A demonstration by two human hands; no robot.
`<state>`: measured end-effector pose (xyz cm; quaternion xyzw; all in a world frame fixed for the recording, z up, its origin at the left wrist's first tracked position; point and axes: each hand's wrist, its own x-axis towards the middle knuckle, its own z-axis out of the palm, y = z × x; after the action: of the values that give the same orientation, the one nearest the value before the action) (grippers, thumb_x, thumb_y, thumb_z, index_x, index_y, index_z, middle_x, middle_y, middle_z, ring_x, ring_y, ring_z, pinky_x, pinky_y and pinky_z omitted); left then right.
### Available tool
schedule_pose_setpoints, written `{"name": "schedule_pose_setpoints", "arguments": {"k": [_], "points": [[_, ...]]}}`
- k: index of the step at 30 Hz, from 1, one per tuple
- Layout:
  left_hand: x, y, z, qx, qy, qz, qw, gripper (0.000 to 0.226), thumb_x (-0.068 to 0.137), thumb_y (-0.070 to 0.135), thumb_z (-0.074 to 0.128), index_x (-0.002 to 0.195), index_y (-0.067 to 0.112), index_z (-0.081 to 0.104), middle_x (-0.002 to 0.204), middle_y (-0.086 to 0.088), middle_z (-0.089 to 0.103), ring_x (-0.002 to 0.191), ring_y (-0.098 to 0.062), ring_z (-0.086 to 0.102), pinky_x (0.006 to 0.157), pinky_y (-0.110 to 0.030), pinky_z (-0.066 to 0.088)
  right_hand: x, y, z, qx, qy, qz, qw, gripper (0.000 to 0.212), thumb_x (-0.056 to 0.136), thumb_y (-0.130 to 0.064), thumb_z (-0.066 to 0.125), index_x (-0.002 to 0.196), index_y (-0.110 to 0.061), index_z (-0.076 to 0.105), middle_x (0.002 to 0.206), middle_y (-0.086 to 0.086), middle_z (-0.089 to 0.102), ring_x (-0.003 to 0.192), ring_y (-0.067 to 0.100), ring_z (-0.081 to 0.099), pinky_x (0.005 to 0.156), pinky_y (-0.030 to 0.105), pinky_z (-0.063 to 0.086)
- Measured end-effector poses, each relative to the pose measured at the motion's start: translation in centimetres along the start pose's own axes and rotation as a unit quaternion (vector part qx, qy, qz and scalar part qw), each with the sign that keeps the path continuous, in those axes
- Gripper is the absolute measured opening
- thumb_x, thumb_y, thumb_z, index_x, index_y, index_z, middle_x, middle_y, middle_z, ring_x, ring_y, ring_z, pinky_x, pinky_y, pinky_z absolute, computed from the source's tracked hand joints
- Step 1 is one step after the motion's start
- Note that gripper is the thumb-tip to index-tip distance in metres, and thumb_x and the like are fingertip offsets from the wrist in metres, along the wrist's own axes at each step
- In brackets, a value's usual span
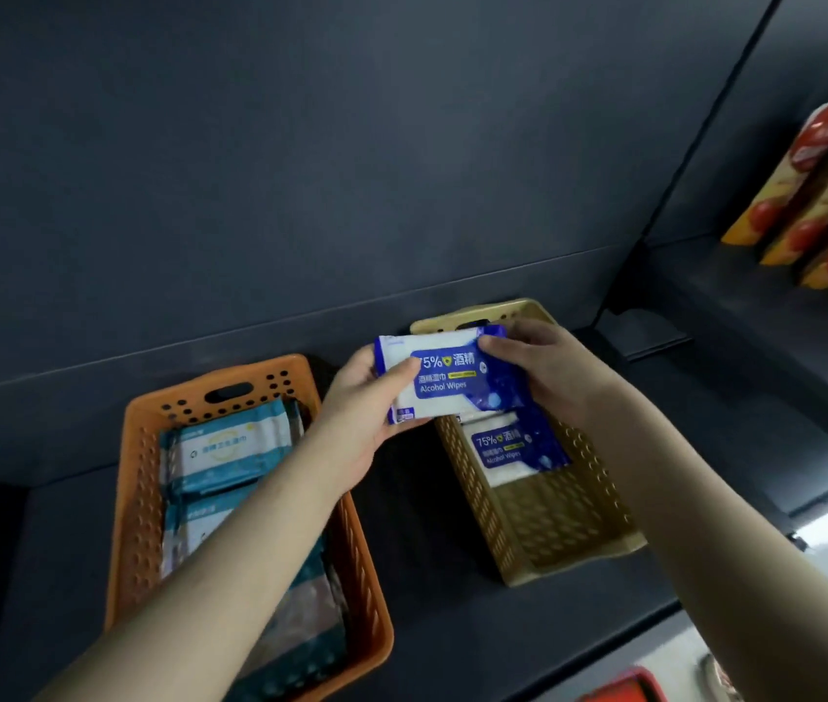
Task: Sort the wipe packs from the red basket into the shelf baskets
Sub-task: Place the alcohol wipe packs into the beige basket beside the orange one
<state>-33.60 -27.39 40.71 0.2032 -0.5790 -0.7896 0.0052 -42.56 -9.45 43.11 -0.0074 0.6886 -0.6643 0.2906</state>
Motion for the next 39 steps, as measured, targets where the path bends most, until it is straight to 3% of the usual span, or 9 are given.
{"name": "schedule_pose_setpoints", "arguments": {"k": [3, 7, 11, 13, 17, 22, 25, 30, 39], "points": [[0.3, -0.8, 1.1, 0.105, 0.022, 0.051, 0.993, 0.016, 0.091, 0.021, 0.065, 0.106, 0.022, 0.062, 0.103, 0.0, 0.073, 0.094, -0.017, 0.071, 0.085, -0.044, 0.057, -1.3, 0.4, -0.7, -0.041, 0.107, -0.101, 0.988, 0.016, 0.086, -0.009, 0.068, 0.101, -0.007, 0.063, 0.092, 0.011, 0.073, 0.085, 0.03, 0.072, 0.075, 0.043, 0.06], [0.2, -1.3, 1.9, 0.201, 0.039, 0.098, 0.974, 0.038, 0.092, 0.029, 0.063, 0.129, 0.03, 0.053, 0.131, 0.014, 0.052, 0.103, 0.002, 0.053, 0.079, -0.01, 0.039, -3.7, 0.3, -3.6, -0.129, 0.178, -0.143, 0.965, 0.017, 0.089, -0.009, 0.065, 0.105, -0.01, 0.062, 0.096, 0.004, 0.07, 0.087, 0.02, 0.07, 0.07, 0.035, 0.061], [0.3, -2.1, 1.7, 0.167, -0.031, 0.005, 0.985, 0.061, 0.094, 0.033, 0.059, 0.148, 0.033, 0.03, 0.149, 0.011, 0.041, 0.127, -0.009, 0.046, 0.106, -0.037, 0.04, -5.2, 0.4, -5.9, -0.241, 0.177, -0.122, 0.946, 0.018, 0.091, -0.012, 0.062, 0.108, -0.016, 0.06, 0.098, -0.001, 0.068, 0.086, 0.014, 0.068, 0.057, 0.021, 0.055], [0.3, -2.2, 1.7, 0.149, -0.068, -0.027, 0.986, 0.064, 0.095, 0.032, 0.058, 0.149, 0.038, 0.025, 0.148, 0.012, 0.044, 0.127, -0.013, 0.049, 0.106, -0.046, 0.041, -4.8, 0.7, -5.7, -0.309, 0.158, -0.096, 0.933, 0.02, 0.091, -0.013, 0.062, 0.109, -0.02, 0.059, 0.098, -0.005, 0.064, 0.084, 0.009, 0.064, 0.059, 0.022, 0.053], [0.7, -2.4, 1.5, 0.146, -0.074, -0.027, 0.986, 0.066, 0.095, 0.02, 0.059, 0.149, 0.04, 0.026, 0.144, 0.014, 0.047, 0.126, -0.015, 0.051, 0.105, -0.05, 0.041, -2.2, 3.1, -3.9, -0.43, 0.134, -0.072, 0.89, 0.025, 0.088, -0.016, 0.066, 0.111, -0.021, 0.062, 0.112, 0.002, 0.063, 0.101, 0.021, 0.062, 0.078, 0.033, 0.053], [1.0, -2.6, 1.4, 0.159, -0.075, -0.026, 0.984, 0.068, 0.095, 0.021, 0.06, 0.149, 0.041, 0.024, 0.147, 0.013, 0.045, 0.126, -0.016, 0.052, 0.105, -0.05, 0.041, -0.6, 4.8, -3.5, -0.57, 0.156, -0.084, 0.802, 0.053, 0.088, -0.026, 0.065, 0.138, -0.027, 0.047, 0.13, 0.004, 0.059, 0.11, 0.025, 0.06, 0.089, 0.041, 0.053], [1.2, -2.6, 1.3, 0.169, -0.079, -0.026, 0.982, 0.068, 0.095, 0.022, 0.059, 0.149, 0.042, 0.024, 0.146, 0.014, 0.045, 0.124, -0.015, 0.053, 0.105, -0.05, 0.042, -0.5, 4.8, -3.8, -0.632, 0.086, -0.101, 0.763, 0.049, 0.084, -0.035, 0.071, 0.13, -0.027, 0.057, 0.131, -0.001, 0.058, 0.115, 0.022, 0.055, 0.095, 0.039, 0.049], [1.4, -2.7, 1.3, 0.178, -0.08, -0.024, 0.98, 0.067, 0.095, 0.022, 0.059, 0.148, 0.044, 0.024, 0.144, 0.017, 0.048, 0.117, -0.013, 0.058, 0.103, -0.048, 0.045, -0.2, 6.6, -3.3, -0.571, 0.037, -0.057, 0.818, 0.046, 0.081, -0.031, 0.075, 0.124, -0.024, 0.06, 0.132, 0.002, 0.053, 0.113, 0.019, 0.054, 0.096, 0.029, 0.042], [1.7, -2.8, 1.4, 0.199, -0.061, -0.022, 0.978, 0.067, 0.094, 0.023, 0.061, 0.149, 0.041, 0.026, 0.145, 0.015, 0.047, 0.115, -0.014, 0.059, 0.1, -0.046, 0.048, 0.8, 6.6, -2.9, -0.56, 0.044, -0.063, 0.825, 0.048, 0.077, -0.035, 0.077, 0.119, -0.023, 0.059, 0.129, 0.003, 0.049, 0.111, 0.021, 0.052, 0.095, 0.029, 0.043]]}}
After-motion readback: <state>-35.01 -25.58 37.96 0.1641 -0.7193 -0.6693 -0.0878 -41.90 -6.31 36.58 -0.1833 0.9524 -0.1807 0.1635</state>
